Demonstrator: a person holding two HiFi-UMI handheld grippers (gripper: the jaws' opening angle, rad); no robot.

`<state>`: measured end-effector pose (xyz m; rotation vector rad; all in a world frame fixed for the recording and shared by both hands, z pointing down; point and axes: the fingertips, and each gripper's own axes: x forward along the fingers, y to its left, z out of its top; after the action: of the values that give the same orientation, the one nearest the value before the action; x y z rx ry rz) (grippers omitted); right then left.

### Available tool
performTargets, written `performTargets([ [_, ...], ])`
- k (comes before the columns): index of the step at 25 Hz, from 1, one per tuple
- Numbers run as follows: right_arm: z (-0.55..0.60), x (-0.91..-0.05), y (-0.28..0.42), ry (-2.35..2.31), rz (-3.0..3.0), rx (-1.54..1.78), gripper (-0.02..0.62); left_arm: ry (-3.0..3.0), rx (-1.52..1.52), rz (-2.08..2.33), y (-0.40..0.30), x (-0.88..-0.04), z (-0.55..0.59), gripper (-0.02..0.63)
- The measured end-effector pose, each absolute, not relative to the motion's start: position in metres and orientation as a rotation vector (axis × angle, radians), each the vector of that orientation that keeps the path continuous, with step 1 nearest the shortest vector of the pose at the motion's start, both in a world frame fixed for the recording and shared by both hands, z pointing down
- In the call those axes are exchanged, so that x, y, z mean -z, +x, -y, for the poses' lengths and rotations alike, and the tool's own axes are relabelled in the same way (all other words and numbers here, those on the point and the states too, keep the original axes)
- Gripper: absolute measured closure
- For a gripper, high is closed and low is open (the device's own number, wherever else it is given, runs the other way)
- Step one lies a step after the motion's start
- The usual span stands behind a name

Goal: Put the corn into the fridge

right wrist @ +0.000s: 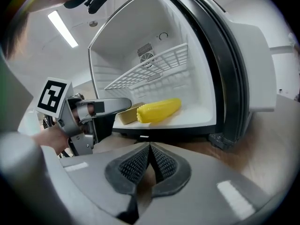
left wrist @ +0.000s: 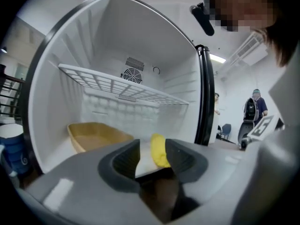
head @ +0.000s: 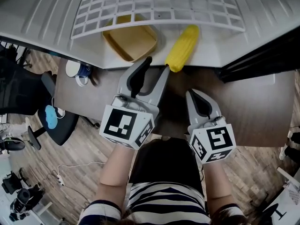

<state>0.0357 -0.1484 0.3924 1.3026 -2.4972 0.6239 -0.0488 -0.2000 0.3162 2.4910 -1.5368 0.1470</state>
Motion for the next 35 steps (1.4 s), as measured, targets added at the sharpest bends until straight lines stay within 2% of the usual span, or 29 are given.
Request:
performTargets([
  [8, 0.160, -0.383, 0.019, 1.271, 2.535, -0.598, 0.604, 2.396, -0.200, 1.689, -0.084, -0.321, 0.180, 0.606],
  [26, 0.181, -0.360, -0.014, 1.190, 2.619, -0.503, 0.604, 2.319, -0.239, 1.718, -0.101, -0.340, 0.154, 0.606],
  [35, 0.197, -0.363, -0.008, 1.242, 2.598, -0.467, 0.604, 2.283, -0.221, 1.735, -0.116, -0.347, 0.153, 0.606],
])
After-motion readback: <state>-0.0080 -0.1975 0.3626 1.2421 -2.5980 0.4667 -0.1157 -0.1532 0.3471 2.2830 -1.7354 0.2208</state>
